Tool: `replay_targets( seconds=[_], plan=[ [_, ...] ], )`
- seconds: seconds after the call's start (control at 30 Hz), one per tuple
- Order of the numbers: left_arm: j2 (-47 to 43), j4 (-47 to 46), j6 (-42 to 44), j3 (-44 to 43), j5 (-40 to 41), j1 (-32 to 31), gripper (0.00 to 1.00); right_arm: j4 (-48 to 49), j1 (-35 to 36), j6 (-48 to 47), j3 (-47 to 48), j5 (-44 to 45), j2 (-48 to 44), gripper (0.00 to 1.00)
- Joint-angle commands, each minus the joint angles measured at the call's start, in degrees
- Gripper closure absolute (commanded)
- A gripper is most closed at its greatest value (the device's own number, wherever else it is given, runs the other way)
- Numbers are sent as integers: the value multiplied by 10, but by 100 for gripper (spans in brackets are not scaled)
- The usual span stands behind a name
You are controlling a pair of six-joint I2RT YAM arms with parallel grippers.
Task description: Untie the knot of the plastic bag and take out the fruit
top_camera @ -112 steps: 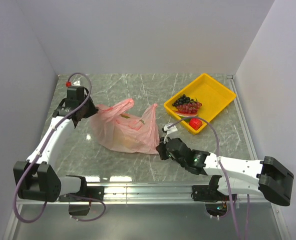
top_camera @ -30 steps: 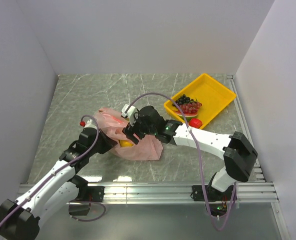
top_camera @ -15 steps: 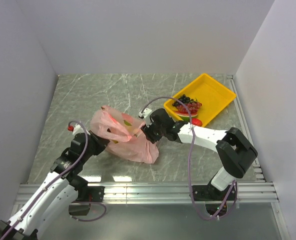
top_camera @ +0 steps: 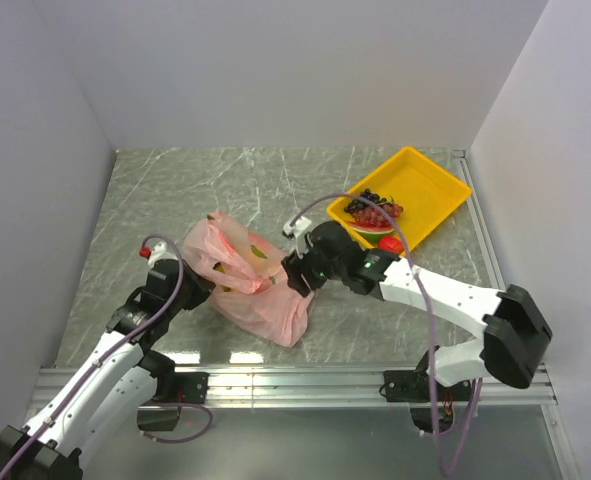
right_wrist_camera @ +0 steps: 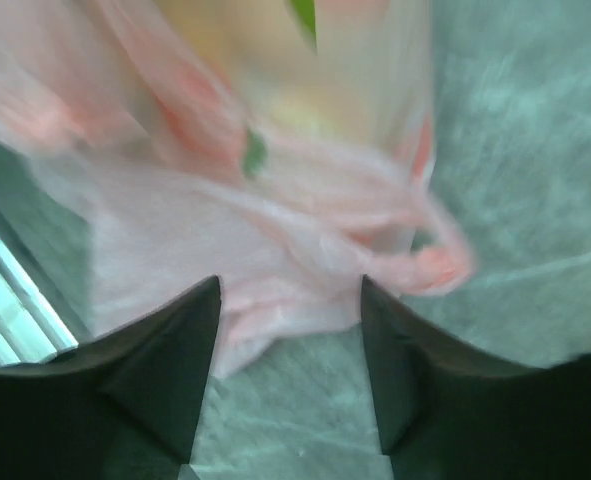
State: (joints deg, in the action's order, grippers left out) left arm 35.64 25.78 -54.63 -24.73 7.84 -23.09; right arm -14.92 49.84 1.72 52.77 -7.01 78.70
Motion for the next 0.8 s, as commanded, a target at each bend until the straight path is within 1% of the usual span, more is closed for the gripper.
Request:
replay_targets(
  seconds=[0.0,0.07,0.13,0.27,0.37,0.43,0.47,0.5,0.63,0.77],
  plan=[
    [0,-39,34,-12,-45,2,99,10,4,-27,67,17,-43,31],
    [-5,-42,35,-10,-50,2,99,17,4,-36,95,11,-29,27],
    [-14,-49,36,-7,-57,2,100,30,4,-59,115,12,-8,27],
    [-28,-50,34,-8,-64,2,99,52,3,-107,132,1,70,29],
    [-36,-49,33,-6,-70,2,99,59,4,-132,146,-42,113,29],
    [-39,-50,32,-1,-70,2,100,67,6,-138,153,-66,129,25],
    [-38,-54,31,-1,-73,2,99,74,7,-137,153,-84,141,18],
    [-37,-57,30,2,-73,3,99,82,10,-134,153,-90,146,17],
    [-30,-70,27,6,-84,2,99,100,30,-133,176,-110,171,13],
    [-20,-74,25,9,-89,2,99,113,48,-124,196,-116,196,13]
  ],
)
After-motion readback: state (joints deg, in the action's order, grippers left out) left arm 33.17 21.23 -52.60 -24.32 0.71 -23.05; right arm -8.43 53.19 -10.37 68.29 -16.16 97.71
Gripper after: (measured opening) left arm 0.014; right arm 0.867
